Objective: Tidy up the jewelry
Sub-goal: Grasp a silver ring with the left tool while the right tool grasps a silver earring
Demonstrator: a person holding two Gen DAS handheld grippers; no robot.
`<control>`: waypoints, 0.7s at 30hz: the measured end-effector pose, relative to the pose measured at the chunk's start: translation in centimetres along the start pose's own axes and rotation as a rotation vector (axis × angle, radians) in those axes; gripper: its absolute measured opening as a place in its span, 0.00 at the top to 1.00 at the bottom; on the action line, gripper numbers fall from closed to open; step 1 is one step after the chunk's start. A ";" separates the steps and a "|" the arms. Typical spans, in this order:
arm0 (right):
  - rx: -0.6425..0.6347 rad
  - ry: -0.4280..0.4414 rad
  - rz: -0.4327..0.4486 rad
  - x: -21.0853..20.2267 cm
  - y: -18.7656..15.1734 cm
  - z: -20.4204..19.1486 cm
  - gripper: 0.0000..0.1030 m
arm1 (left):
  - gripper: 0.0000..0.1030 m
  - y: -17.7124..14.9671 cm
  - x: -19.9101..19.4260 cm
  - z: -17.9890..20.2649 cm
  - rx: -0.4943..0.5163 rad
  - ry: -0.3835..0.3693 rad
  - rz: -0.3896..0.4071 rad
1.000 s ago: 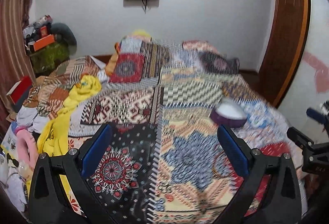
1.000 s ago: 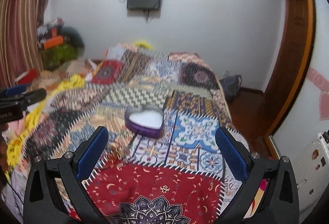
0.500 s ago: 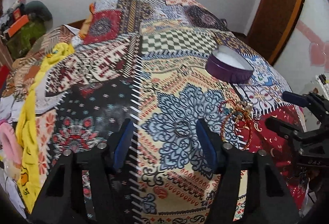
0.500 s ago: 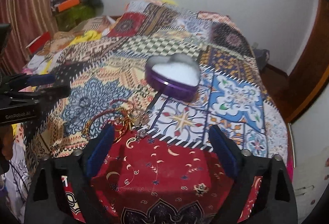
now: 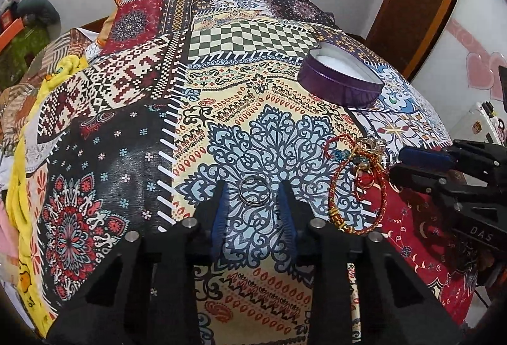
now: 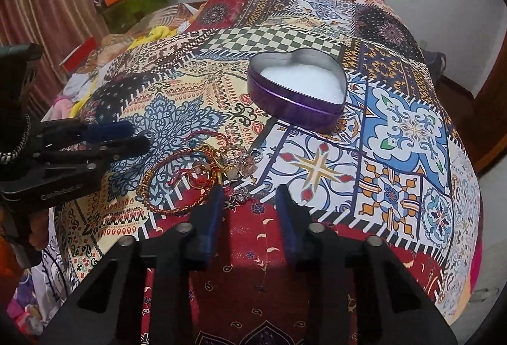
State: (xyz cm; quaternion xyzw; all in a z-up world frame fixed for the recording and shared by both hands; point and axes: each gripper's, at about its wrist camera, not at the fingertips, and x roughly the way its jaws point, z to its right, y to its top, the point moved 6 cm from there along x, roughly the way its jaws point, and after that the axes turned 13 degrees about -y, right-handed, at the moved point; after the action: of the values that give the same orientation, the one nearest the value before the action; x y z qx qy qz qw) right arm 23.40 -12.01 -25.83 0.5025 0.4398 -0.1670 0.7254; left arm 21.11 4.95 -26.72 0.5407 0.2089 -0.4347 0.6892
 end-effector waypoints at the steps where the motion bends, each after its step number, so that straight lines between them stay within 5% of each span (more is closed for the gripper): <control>1: -0.008 0.000 0.000 0.1 0.0 -0.1 0.79 | 0.75 0.0 0.0 0.0 -0.002 -0.006 0.000; 5: -0.020 0.004 0.001 0.2 0.0 -0.4 0.89 | 0.81 -0.1 0.1 0.1 -0.001 -0.022 0.002; 21: 0.016 0.002 0.065 -2.7 1.1 0.1 0.89 | 0.81 0.9 -3.3 1.9 0.017 -0.018 0.094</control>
State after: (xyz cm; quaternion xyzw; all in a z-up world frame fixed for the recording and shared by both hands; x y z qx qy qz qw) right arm 22.70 -12.16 -23.03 0.5223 0.4225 -0.1463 0.7261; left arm 19.74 4.48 -23.09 0.5517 0.1734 -0.4084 0.7063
